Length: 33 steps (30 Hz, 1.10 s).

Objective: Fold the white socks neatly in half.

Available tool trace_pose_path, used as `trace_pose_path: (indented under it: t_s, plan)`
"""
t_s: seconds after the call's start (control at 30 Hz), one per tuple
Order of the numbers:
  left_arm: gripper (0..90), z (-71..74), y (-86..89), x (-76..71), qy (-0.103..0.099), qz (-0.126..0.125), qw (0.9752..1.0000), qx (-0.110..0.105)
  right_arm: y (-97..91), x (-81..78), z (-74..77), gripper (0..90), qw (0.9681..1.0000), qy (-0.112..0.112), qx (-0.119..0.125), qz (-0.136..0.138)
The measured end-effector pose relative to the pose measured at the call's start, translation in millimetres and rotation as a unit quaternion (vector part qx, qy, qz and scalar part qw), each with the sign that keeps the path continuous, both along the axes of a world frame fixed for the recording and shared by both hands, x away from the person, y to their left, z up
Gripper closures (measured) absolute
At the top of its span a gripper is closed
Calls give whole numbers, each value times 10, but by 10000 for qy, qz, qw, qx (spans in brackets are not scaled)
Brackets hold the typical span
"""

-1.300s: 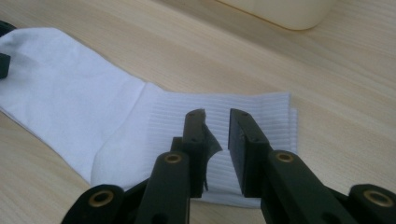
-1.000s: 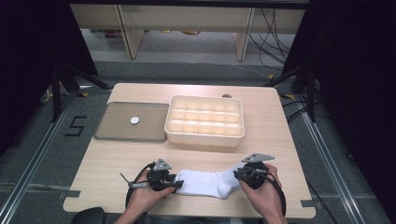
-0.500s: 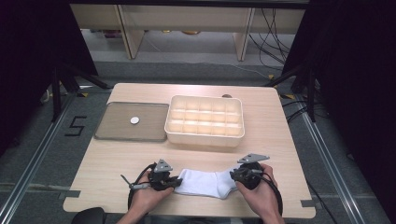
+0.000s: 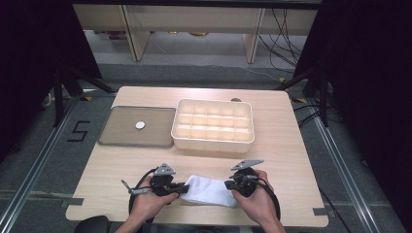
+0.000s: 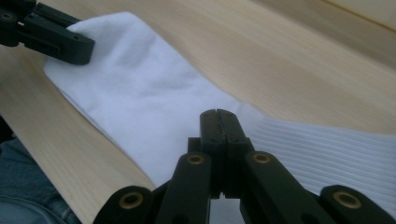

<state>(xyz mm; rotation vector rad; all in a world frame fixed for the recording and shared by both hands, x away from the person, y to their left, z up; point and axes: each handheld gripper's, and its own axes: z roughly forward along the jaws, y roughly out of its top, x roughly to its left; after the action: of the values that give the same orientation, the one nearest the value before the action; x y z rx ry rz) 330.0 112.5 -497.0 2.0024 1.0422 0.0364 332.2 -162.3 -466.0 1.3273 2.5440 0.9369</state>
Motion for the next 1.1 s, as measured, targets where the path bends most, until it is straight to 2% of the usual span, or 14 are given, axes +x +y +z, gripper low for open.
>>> trace_pose_path:
  t_s: [0.07, 0.17, 0.2, 0.27, 0.43, 0.5, 0.57, 0.6, 0.7, 0.77, 0.8, 1.03, 1.07, 1.1]
  plan:
    - [825, 10, 4, 2, -4, -51, 10000, -25, 35, 11, -13, 900, 10000, 22, -6, 68]
    - [824, 47, -5, -4, -1, -33, 10000, -77, 150, 57, -76, 900, 9994, 280, 37, 210]
    - [824, 47, -5, -4, -1, -33, 10000, -77, 172, 58, -81, 900, 9991, 380, 23, 176]
    - [824, 65, 7, 3, -4, -77, 9999, -125, 186, 73, -100, 900, 9991, 369, 0, 217]
    - [824, 109, 12, 8, -40, -129, 9997, -216, 309, 56, -176, 900, 9973, 703, 48, 218]
    - [824, 126, 8, 3, -36, -79, 9997, -225, 336, 64, -208, 900, 9976, 588, 64, 366]
    - [824, 134, 12, 11, -23, -139, 9994, -319, 368, 59, -222, 900, 9972, 645, 67, 378]
    - [824, 143, 9, 9, -21, -116, 9993, -351, 389, 42, -218, 900, 9966, 781, 63, 253]
    - [824, 159, 12, 15, -8, -189, 9990, -393, 414, 51, -235, 900, 9961, 842, 68, 238]
    - [824, 184, -4, 16, -23, -177, 9989, -444, 416, 62, -249, 900, 9967, 769, 59, 259]
    - [824, 190, -9, 20, -12, -207, 9986, -479, 428, 57, -250, 900, 9961, 865, 63, 189]
    - [824, 250, -30, 46, 31, -287, 9979, -581, 471, 68, -269, 900, 9962, 838, 144, 187]
    - [824, 252, -46, 42, -20, -204, 9979, -621, 477, 77, -277, 900, 9965, 783, 167, 249]
    - [824, 260, -42, 50, 0, -260, 9978, -602, 489, 67, -266, 900, 9962, 852, 110, 150]
